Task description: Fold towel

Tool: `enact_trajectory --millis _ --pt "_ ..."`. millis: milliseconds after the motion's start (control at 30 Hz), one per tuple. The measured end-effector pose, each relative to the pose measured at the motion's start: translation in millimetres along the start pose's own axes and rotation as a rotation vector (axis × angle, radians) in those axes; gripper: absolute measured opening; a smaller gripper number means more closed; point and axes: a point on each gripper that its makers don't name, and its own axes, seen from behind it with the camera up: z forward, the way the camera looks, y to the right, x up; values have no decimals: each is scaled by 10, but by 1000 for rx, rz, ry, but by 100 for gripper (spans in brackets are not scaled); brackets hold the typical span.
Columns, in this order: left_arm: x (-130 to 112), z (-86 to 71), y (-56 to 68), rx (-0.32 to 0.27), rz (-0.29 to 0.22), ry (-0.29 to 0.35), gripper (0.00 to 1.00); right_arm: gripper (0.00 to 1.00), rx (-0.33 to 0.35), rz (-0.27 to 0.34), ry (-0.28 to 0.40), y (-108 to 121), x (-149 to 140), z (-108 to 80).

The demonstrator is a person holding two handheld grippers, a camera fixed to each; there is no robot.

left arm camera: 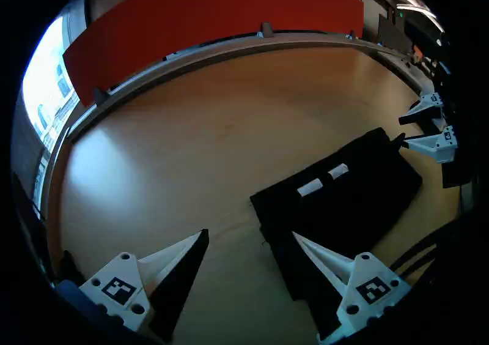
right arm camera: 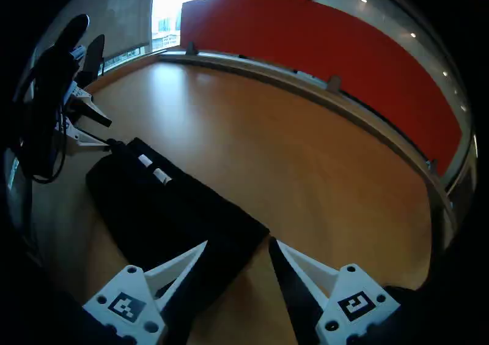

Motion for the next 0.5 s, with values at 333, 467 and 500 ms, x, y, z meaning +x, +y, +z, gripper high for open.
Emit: enact_trajectory --millis 333,467,500 --pt "73 -5 -101 28 -4 13 96 90 -40 -12 10 102 50 11" --pt "113 -15 -145 38 -9 21 96 98 -50 -16 17 131 82 0" --pt "123 -20 -154 40 -12 23 96 99 -52 -17 19 135 90 -4"
